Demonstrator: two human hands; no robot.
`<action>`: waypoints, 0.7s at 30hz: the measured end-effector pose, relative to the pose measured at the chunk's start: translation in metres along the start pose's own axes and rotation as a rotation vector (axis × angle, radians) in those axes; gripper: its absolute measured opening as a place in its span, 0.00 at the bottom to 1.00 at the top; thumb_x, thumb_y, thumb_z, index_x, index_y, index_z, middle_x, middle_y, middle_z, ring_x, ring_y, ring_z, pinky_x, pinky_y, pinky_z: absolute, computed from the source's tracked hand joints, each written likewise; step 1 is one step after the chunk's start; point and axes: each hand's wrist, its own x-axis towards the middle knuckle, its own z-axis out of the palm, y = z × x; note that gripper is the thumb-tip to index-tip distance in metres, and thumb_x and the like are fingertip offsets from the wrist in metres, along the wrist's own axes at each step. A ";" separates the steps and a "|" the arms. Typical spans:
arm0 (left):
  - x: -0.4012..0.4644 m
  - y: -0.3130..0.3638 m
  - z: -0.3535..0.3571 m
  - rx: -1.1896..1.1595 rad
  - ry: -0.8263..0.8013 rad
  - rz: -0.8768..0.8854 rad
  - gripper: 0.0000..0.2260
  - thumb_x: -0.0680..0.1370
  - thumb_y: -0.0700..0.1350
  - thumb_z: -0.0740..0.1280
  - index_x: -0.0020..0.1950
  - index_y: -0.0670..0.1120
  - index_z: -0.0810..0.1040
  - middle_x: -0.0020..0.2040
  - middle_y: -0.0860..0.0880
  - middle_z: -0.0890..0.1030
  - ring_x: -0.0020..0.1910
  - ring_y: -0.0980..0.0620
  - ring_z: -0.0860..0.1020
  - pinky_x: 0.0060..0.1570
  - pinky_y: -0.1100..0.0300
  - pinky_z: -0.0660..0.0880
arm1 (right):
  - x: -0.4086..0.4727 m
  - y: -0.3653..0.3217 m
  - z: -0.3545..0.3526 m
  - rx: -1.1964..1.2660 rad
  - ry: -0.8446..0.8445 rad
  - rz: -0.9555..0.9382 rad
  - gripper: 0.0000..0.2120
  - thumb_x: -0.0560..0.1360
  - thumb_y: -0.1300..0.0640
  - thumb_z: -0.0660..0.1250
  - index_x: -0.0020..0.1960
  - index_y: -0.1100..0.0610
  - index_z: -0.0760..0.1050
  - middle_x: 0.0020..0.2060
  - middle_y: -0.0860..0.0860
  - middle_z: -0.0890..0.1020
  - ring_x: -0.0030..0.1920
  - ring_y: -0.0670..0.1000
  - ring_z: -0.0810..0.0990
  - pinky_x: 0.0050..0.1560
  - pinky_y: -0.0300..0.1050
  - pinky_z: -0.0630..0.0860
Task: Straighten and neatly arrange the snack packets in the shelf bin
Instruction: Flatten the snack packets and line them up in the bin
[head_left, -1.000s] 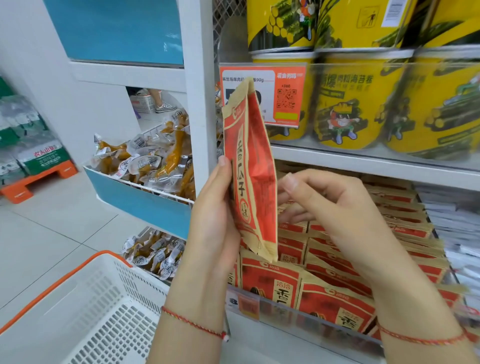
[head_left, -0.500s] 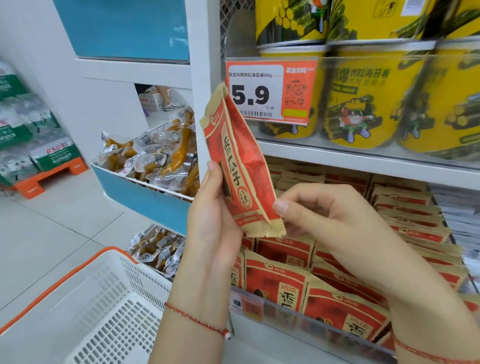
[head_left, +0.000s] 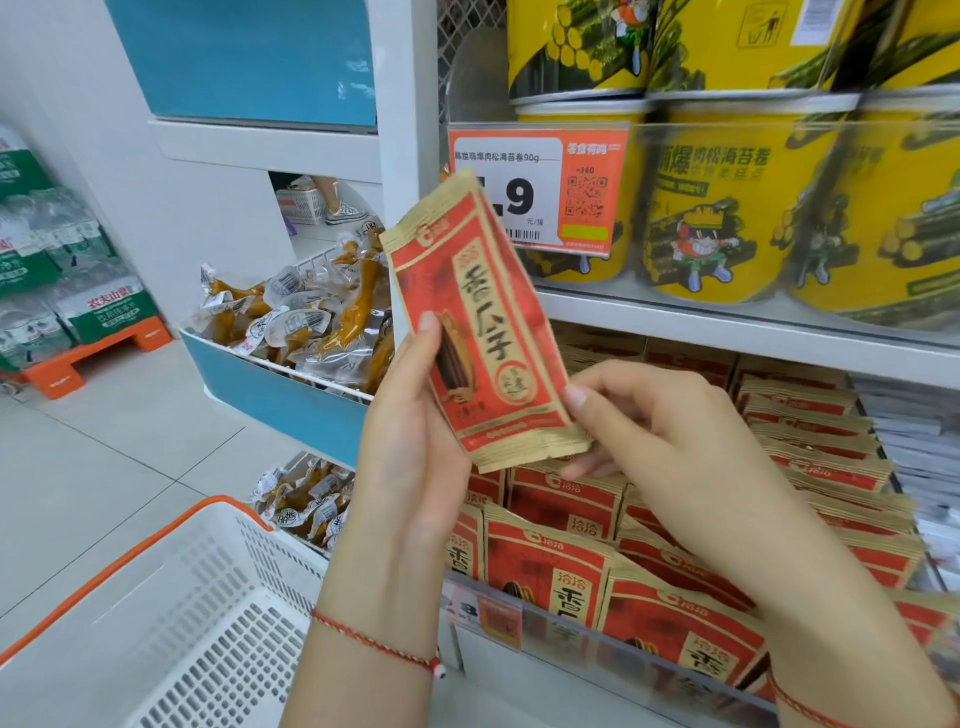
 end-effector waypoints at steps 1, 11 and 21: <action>-0.002 0.002 0.001 0.017 -0.014 0.009 0.16 0.81 0.47 0.60 0.65 0.42 0.75 0.53 0.43 0.83 0.52 0.44 0.81 0.56 0.44 0.78 | 0.001 0.002 -0.001 0.000 0.037 0.025 0.13 0.79 0.50 0.57 0.45 0.47 0.80 0.36 0.43 0.85 0.34 0.41 0.83 0.47 0.50 0.80; -0.020 0.009 0.020 0.082 -0.206 0.055 0.19 0.79 0.55 0.61 0.65 0.47 0.76 0.58 0.44 0.83 0.57 0.44 0.81 0.58 0.46 0.78 | 0.001 0.007 -0.003 -0.076 0.064 0.097 0.23 0.77 0.39 0.50 0.40 0.49 0.80 0.33 0.45 0.82 0.35 0.42 0.78 0.44 0.41 0.77; -0.021 -0.006 0.025 0.429 -0.249 0.238 0.29 0.72 0.58 0.70 0.72 0.66 0.67 0.68 0.55 0.76 0.65 0.53 0.76 0.67 0.47 0.71 | 0.001 0.006 0.002 0.017 0.252 0.012 0.14 0.79 0.41 0.57 0.53 0.44 0.80 0.44 0.42 0.84 0.47 0.40 0.80 0.52 0.49 0.78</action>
